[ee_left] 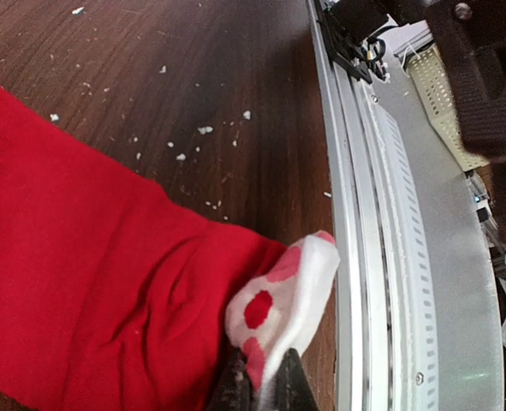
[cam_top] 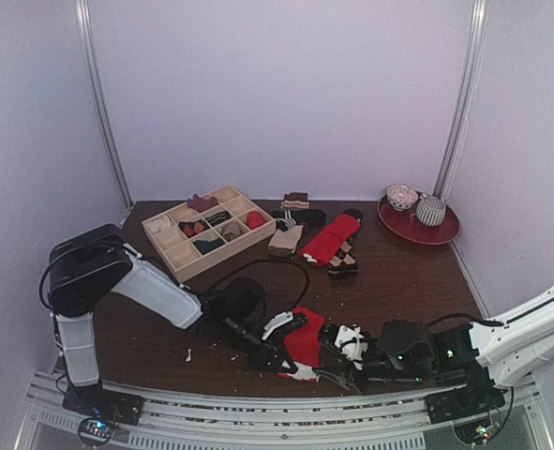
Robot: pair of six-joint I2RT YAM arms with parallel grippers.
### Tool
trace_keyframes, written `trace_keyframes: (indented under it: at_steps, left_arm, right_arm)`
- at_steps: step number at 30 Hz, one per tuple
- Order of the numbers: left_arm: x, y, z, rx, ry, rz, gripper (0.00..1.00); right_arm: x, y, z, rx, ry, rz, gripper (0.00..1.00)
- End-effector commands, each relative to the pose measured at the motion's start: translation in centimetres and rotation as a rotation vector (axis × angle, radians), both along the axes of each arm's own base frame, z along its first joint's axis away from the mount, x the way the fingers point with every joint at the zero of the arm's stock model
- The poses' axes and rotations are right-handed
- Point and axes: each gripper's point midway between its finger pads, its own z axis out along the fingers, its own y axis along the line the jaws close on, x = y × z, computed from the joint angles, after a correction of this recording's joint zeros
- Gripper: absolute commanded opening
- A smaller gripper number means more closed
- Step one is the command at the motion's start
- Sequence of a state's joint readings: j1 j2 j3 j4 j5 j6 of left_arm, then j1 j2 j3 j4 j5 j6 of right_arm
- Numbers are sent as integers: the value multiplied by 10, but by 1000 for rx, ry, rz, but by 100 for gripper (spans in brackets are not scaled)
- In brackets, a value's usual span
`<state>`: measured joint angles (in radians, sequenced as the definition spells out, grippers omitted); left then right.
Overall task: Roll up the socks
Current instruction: Roll the sock at the center of the board.
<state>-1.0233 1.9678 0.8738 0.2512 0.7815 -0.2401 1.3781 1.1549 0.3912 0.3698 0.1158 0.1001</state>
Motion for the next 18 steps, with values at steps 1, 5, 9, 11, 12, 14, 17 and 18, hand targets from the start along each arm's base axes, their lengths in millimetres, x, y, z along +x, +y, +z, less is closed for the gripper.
trace_keyframes:
  at_steps: [1, 5, 9, 11, 12, 14, 17, 18]
  left_arm:
    - [-27, 65, -78, 380, 186, 70, 0]
    - [-27, 64, -80, 384, 186, 66, 0]
    - [-27, 65, -82, 391, 185, 63, 0]
    - [-27, 65, -82, 390, 185, 65, 0]
    - [-27, 65, -83, 390, 185, 64, 0]
    - [-27, 65, -83, 391, 186, 64, 0]
    - [-28, 66, -84, 391, 188, 62, 0]
    - [-28, 66, -84, 392, 189, 61, 0]
  right_arm:
    - [5, -4, -30, -191, -145, 21, 39]
    - [4, 6, -44, -268, -181, 57, 42]
    - [1, 14, -43, -261, -201, 79, 49]
    - [0, 15, -47, -275, -204, 89, 49]
    - [-1, 15, -50, -286, -204, 97, 49]
    - [-3, 16, -53, -296, -200, 108, 49]
    - [-8, 18, -61, -304, -184, 128, 49]
    - [-8, 18, -64, -310, -178, 129, 49]
